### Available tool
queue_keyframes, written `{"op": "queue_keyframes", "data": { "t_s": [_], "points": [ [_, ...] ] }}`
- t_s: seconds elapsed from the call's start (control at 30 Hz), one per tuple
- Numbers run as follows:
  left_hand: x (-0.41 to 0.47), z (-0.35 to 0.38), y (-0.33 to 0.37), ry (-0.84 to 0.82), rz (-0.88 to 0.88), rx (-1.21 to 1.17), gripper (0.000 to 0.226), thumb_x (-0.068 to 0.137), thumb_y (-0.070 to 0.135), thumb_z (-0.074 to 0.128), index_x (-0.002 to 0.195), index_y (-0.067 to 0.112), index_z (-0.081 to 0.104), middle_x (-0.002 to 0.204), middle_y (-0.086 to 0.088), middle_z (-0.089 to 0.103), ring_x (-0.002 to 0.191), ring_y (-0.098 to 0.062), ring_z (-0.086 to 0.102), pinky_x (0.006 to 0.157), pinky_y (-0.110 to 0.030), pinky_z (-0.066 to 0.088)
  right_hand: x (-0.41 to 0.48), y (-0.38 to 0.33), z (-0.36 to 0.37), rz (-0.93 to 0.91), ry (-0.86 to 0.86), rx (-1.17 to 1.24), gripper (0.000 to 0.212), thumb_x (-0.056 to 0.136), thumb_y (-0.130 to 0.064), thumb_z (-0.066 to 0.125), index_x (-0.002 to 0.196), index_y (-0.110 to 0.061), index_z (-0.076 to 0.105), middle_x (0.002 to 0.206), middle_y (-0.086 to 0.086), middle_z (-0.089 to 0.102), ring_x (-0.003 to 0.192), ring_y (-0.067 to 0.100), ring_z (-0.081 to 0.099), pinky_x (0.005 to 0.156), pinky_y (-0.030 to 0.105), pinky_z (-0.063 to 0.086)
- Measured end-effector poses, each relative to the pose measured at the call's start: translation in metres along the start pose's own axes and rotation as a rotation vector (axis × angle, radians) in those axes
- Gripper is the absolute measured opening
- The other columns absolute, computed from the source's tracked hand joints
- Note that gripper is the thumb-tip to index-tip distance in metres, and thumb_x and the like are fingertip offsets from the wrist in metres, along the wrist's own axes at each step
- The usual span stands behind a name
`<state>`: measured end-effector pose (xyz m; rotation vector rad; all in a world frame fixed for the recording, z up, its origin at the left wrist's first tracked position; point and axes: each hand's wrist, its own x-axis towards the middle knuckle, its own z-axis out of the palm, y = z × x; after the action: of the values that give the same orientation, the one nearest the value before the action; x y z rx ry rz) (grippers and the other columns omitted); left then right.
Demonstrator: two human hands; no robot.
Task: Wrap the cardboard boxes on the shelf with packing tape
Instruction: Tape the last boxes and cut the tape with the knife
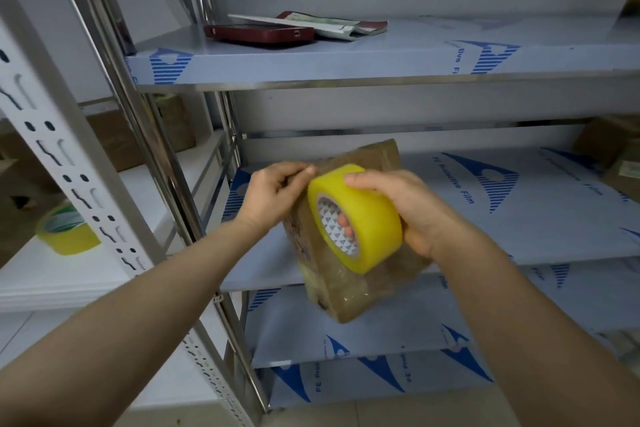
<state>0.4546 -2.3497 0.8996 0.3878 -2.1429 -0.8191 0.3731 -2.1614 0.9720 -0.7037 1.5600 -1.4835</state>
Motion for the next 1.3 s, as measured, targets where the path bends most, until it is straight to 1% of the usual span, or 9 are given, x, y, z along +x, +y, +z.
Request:
{"op": "queue_keyframes", "data": {
  "t_s": [0.1, 0.27, 0.47, 0.63, 0.77, 0.87, 1.0, 1.2, 1.3],
  "points": [
    [0.005, 0.001, -0.012, -0.133, -0.220, -0.052, 0.021, 0.094, 0.010, 0.055, 0.088, -0.001, 0.071, 0.056, 0.018, 0.060, 0.055, 0.008, 0.053, 0.056, -0.009, 0.039, 0.016, -0.008, 0.012, -0.041, -0.027, 0.003, 0.017, 0.086, -0.013, 0.064, 0.081, 0.004, 0.065, 0.062, 0.015, 0.067, 0.048, 0.020, 0.063, 0.055, 0.029, 0.056],
    [-0.006, 0.011, -0.057, -0.098, -0.529, -0.184, 0.023, 0.094, 0.005, 0.051, 0.079, -0.004, 0.065, 0.074, -0.017, 0.060, 0.071, -0.021, 0.052, 0.065, -0.028, 0.042, 0.064, 0.013, 0.033, 0.009, 0.044, -0.084, 0.027, 0.085, -0.020, 0.069, 0.083, 0.006, 0.067, 0.061, 0.013, 0.068, 0.045, 0.017, 0.061, 0.054, 0.028, 0.056],
    [0.013, 0.017, -0.080, 0.015, -0.735, -0.307, 0.031, 0.094, 0.001, 0.050, 0.065, 0.008, 0.059, 0.068, -0.007, 0.058, 0.062, -0.013, 0.053, 0.054, -0.020, 0.049, 0.115, 0.002, 0.058, 0.017, 0.103, -0.161, 0.036, 0.090, -0.030, 0.065, 0.077, 0.003, 0.058, 0.041, 0.003, 0.060, 0.034, 0.009, 0.055, 0.039, 0.015, 0.047],
    [0.027, 0.021, -0.099, 0.054, -0.804, -0.354, 0.014, 0.093, 0.003, 0.055, 0.093, -0.003, 0.068, 0.083, -0.008, 0.063, 0.068, -0.014, 0.058, 0.067, -0.027, 0.049, 0.142, 0.013, 0.047, -0.019, 0.154, -0.307, 0.037, 0.078, -0.044, 0.074, 0.095, -0.014, 0.062, 0.091, 0.006, 0.069, 0.087, 0.023, 0.067, 0.081, 0.035, 0.056],
    [0.026, 0.028, -0.093, 0.085, -0.997, -0.559, 0.013, 0.092, 0.016, 0.054, 0.087, 0.010, 0.065, 0.084, -0.005, 0.065, 0.069, -0.014, 0.059, 0.051, -0.023, 0.046, 0.141, 0.025, 0.037, -0.014, 0.133, -0.275, 0.041, 0.074, -0.044, 0.077, 0.104, -0.018, 0.065, 0.099, 0.008, 0.071, 0.092, 0.024, 0.068, 0.089, 0.042, 0.055],
    [0.024, 0.032, -0.089, 0.034, -1.080, -0.738, 0.020, 0.093, 0.027, 0.053, 0.090, 0.012, 0.066, 0.084, -0.007, 0.069, 0.074, -0.020, 0.065, 0.057, -0.027, 0.053, 0.135, 0.026, 0.037, 0.006, 0.121, -0.278, 0.050, 0.074, -0.053, 0.074, 0.106, -0.016, 0.067, 0.096, 0.008, 0.073, 0.092, 0.023, 0.069, 0.090, 0.042, 0.054],
    [0.029, 0.039, -0.082, 0.186, -1.061, -0.628, 0.023, 0.091, 0.006, 0.050, 0.068, 0.010, 0.052, 0.070, -0.009, 0.057, 0.064, -0.021, 0.056, 0.050, -0.023, 0.050, 0.121, 0.021, 0.042, 0.010, 0.154, -0.293, 0.032, 0.079, -0.049, 0.071, 0.081, -0.018, 0.062, 0.081, 0.000, 0.067, 0.076, 0.013, 0.064, 0.072, 0.026, 0.053],
    [0.031, 0.043, -0.072, 0.246, -1.038, -0.500, 0.028, 0.093, 0.003, 0.047, 0.066, 0.011, 0.043, 0.061, -0.003, 0.049, 0.057, -0.015, 0.050, 0.039, -0.018, 0.040, 0.082, 0.012, 0.044, 0.117, 0.147, -0.223, 0.031, 0.077, -0.038, 0.076, 0.089, -0.013, 0.062, 0.079, 0.006, 0.071, 0.071, 0.020, 0.069, 0.071, 0.035, 0.059],
    [0.031, 0.043, -0.071, 0.279, -1.061, -0.639, 0.017, 0.093, 0.003, 0.049, 0.103, -0.006, 0.060, 0.056, -0.003, 0.063, 0.053, -0.012, 0.052, 0.043, -0.019, 0.042, 0.051, 0.009, 0.039, 0.133, 0.096, -0.211, 0.021, 0.082, -0.028, 0.072, 0.073, -0.011, 0.063, 0.048, -0.002, 0.064, 0.041, 0.009, 0.061, 0.043, 0.019, 0.052]
  ]
}}
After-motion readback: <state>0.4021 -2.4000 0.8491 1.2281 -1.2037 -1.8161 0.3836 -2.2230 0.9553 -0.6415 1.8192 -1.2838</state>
